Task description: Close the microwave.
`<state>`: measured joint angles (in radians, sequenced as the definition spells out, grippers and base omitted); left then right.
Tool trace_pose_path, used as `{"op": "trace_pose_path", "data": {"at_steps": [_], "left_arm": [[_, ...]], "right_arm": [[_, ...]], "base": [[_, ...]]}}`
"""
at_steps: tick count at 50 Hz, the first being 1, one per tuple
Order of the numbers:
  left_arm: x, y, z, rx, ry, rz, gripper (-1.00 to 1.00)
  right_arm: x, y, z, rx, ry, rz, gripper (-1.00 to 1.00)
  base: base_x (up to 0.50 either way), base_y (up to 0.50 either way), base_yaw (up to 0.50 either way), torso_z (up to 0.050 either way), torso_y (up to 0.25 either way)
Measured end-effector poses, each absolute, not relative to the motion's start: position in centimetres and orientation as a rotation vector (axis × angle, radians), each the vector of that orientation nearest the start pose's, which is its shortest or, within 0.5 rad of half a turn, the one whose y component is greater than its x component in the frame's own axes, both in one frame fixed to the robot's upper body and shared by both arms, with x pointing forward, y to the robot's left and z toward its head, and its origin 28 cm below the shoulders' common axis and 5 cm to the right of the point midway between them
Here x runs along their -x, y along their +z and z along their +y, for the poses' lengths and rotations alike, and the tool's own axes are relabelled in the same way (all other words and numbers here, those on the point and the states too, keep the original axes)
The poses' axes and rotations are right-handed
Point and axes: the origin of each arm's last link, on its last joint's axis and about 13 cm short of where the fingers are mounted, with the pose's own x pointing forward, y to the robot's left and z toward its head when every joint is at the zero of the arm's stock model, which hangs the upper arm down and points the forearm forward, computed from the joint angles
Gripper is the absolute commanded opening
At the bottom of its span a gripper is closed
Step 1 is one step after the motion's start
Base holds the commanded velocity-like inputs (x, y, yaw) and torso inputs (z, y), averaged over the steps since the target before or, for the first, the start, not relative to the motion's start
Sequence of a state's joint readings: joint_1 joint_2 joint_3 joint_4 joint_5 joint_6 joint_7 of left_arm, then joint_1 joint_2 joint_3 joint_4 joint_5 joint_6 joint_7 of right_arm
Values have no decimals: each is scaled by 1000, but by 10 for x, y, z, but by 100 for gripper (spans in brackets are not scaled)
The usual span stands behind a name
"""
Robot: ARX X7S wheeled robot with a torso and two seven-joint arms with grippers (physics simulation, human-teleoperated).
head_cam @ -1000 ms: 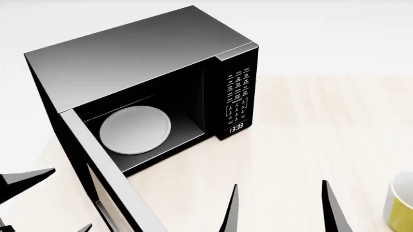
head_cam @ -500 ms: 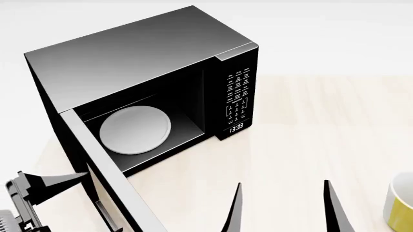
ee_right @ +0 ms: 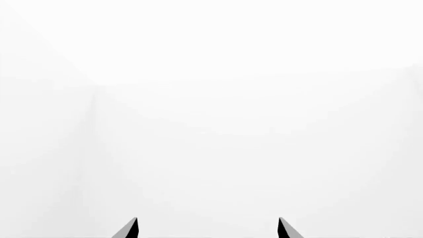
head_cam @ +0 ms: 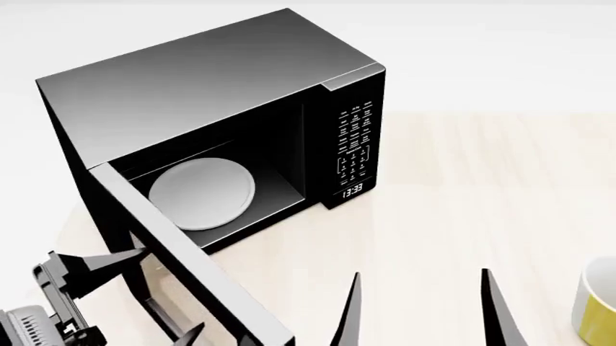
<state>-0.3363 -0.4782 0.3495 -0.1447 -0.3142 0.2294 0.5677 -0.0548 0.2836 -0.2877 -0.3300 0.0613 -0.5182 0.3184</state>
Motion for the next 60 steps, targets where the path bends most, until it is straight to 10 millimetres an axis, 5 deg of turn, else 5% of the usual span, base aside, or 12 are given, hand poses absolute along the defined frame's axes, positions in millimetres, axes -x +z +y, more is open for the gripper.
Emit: {"op": "trace_pose_path", "data": {"at_steps": [60], "left_arm": [[-307, 65, 241, -292, -710, -290, 100]], "right_arm": [[-185, 94, -88, -52, 82, -710, 100]], "base": [[0, 0, 0, 0, 0]]}}
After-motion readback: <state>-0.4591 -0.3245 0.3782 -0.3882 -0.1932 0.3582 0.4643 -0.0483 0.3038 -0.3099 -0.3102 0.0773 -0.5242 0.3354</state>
